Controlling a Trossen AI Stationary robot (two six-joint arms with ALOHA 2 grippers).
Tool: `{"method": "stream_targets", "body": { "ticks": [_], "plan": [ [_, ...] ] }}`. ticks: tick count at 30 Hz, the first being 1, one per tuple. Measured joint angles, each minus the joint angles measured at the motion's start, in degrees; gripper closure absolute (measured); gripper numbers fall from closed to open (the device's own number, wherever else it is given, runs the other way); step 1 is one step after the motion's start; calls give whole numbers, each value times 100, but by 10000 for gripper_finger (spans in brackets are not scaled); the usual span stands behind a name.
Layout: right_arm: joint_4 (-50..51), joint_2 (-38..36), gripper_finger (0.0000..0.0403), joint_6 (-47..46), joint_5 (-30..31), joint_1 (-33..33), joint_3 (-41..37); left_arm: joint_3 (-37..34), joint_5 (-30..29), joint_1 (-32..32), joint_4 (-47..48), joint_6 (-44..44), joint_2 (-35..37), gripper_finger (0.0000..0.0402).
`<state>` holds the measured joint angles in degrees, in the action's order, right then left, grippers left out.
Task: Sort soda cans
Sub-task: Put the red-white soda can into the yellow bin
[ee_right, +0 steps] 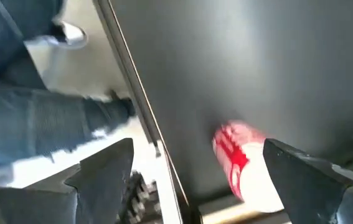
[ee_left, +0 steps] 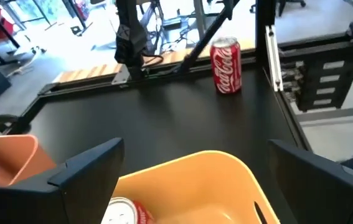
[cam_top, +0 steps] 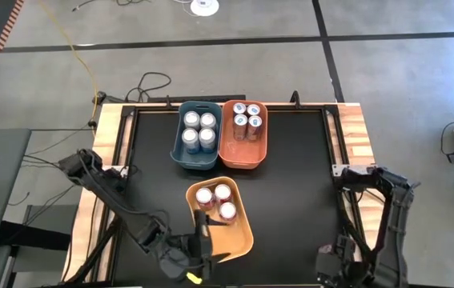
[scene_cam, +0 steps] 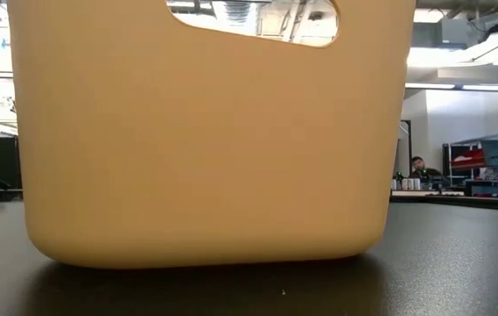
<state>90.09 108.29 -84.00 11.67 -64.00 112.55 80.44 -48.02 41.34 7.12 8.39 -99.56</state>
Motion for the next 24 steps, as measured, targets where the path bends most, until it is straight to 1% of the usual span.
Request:
{"method": "stream_targets", "body": {
  "ticks": [2,5,8,13,19,22,24],
  "plan": [
    [-15,2,31,-136,-230,-85,-189,0,6,-46,-136,-150,-143,13],
    [2,2,31,-305,-780,-123,-605,0,28,-156,-228,-279,-274,13],
    [-4,-10,31,-318,-994,-110,-1043,-2,79,-243,-224,-281,-279,13],
    [-11,-237,31,-303,-1039,-5,-1624,-2,297,-280,-306,-349,-246,13],
    [-2,-887,31,-480,-1035,163,-2206,-2,321,-286,-315,-487,-244,13],
    [-13,-1179,31,-706,-1030,96,-2417,-2,321,-286,-315,-494,-244,13],
    [-193,-1357,31,-920,-1031,-32,-2576,-2,323,-286,-274,-470,-244,13]
  ]
}}
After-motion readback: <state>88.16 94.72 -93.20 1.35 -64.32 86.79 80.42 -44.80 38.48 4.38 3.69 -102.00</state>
